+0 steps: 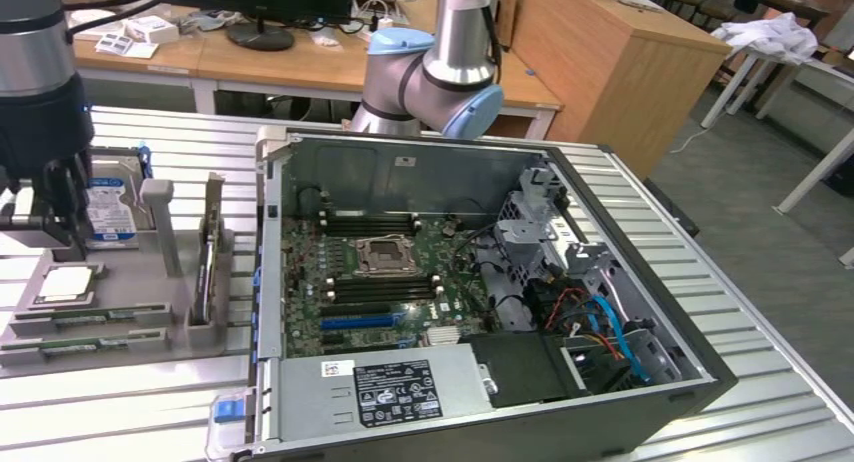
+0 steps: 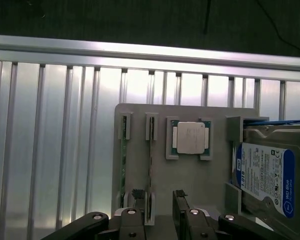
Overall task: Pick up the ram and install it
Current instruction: 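Pick up the ram and move it above insertion slot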
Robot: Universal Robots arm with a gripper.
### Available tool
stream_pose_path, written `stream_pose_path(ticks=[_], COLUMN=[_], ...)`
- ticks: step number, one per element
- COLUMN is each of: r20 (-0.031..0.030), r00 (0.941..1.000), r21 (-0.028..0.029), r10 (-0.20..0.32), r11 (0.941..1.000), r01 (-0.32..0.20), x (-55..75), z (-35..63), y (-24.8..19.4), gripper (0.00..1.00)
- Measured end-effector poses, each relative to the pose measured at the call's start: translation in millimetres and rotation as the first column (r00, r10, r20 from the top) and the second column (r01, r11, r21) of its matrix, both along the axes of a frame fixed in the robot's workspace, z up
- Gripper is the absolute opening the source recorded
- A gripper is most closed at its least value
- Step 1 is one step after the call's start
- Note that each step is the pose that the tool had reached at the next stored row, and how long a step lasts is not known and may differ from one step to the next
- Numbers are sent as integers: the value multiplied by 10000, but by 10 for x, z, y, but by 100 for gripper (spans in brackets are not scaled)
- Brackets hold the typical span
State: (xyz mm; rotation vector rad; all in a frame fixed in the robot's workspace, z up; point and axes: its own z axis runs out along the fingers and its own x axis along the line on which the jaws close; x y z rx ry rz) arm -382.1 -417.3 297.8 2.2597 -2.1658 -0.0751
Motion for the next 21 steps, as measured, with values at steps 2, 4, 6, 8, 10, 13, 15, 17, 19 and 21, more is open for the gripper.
stream_pose_path(ticks=[2,4,6,8,10,13,15,17,19,21], r20=[0,1,0,0,0,-1,0,1,0,0], r00=[10000,10000,10000,10000,10000,10000,10000,10000,10000,10000], r21=[1,4,5,6,8,10,12,15,16,19], r10=[0,0,0,0,0,0,0,0,0,0], r11=[10000,10000,10000,10000,10000,10000,10000,10000,10000,10000], r01=[0,0,0,0,0,0,0,0,0,0], x=[0,0,0,0,0,0,0,0,0,0], z=[-26,-53,-77,-102,-128,-165,-190,-214,-237,-259], y=[0,0,0,0,0,0,0,0,0,0], gripper=[36,36,36,36,36,36,36,36,36,36])
